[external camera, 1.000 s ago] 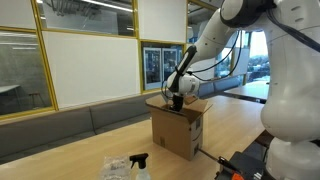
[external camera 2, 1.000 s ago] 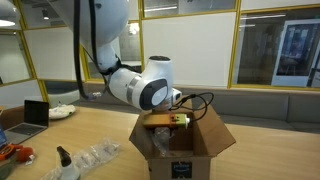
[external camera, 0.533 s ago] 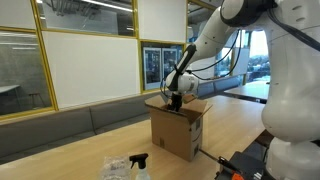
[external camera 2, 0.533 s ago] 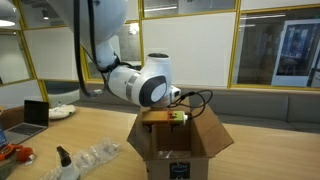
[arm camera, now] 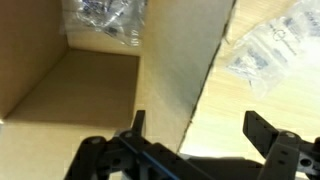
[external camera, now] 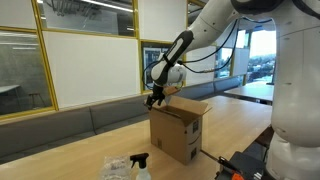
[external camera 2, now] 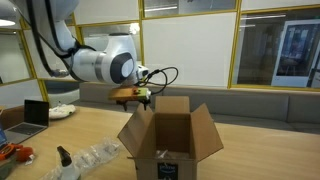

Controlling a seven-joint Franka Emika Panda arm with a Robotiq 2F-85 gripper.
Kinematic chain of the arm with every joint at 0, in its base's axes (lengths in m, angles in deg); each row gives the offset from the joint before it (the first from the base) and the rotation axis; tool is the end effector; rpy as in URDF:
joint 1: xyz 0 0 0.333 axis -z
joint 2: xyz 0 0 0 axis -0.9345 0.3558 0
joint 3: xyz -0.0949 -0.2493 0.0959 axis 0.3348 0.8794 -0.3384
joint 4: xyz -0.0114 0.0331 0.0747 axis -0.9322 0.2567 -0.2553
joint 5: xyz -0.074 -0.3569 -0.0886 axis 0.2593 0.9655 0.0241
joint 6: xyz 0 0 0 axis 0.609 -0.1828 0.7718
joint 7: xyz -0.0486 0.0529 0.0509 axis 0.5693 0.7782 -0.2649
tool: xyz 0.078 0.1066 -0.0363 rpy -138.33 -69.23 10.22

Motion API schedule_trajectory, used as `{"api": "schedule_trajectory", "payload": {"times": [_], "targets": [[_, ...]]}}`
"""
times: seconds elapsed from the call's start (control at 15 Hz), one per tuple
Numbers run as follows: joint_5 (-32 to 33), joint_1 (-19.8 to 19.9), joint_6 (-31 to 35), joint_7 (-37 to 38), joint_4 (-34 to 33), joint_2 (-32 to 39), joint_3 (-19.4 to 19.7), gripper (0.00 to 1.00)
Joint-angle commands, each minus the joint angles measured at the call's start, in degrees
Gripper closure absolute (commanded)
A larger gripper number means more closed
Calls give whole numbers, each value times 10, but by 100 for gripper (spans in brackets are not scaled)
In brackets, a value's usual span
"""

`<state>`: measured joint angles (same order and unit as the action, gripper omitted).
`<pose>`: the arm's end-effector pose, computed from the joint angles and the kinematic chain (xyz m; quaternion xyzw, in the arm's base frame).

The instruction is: Remove all the plastic bags and the spray bottle from the table and put them in the box

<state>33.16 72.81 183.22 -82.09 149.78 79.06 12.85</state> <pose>0.5651 -0.0087 0.2915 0.9800 0.1005 0.1719 0.0071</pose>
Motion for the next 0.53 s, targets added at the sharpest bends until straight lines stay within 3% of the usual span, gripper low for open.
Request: {"api": "schedule_trajectory", "payload": {"times": [0.0,0.47], "targets": [[9,-41,-9,37,-5,-25,-15,0],[-51,-82,3,-8,-25,-12,-70,0]]}}
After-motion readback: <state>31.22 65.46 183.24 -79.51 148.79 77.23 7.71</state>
